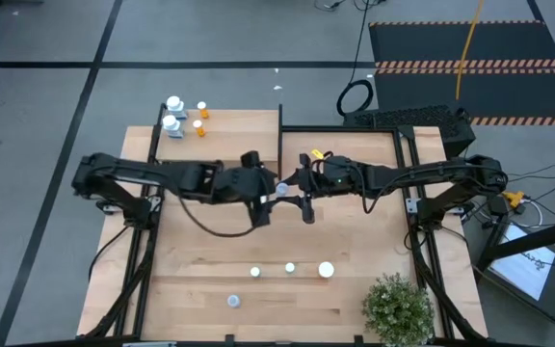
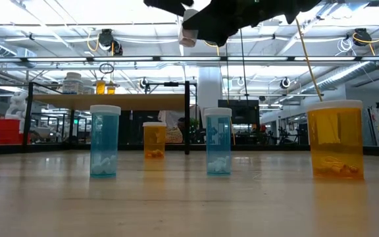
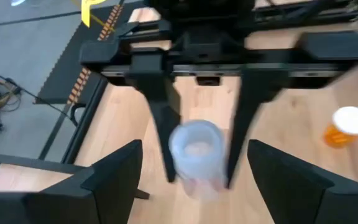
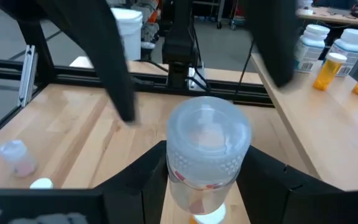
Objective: Pick and place medicine bottles onto shelf by color
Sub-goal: Put the top transparent pill bottle on the shelf
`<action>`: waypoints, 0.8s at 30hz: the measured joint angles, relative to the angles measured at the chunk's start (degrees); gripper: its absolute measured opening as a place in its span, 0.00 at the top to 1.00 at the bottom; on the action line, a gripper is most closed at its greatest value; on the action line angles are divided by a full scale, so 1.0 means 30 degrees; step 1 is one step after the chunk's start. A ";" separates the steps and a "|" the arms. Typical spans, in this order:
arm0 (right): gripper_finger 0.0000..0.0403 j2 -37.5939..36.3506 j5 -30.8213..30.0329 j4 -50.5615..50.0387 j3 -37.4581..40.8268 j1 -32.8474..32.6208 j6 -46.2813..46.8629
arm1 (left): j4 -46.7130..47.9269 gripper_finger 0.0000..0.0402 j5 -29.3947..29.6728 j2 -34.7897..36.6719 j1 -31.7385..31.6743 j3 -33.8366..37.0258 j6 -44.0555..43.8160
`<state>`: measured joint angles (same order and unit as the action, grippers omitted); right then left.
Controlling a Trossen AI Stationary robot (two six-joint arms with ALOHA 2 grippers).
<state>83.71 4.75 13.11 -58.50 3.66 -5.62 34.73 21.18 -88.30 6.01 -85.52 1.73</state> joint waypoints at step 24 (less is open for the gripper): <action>0.60 0.0018 -0.0088 -0.0309 0.0016 -0.0429 -0.1147 | -0.0508 0.52 -0.2719 -0.1022 -0.0930 -0.0021 0.1333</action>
<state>83.77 4.49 12.18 -58.45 2.37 -9.06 33.21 13.02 -91.37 3.22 -85.58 5.73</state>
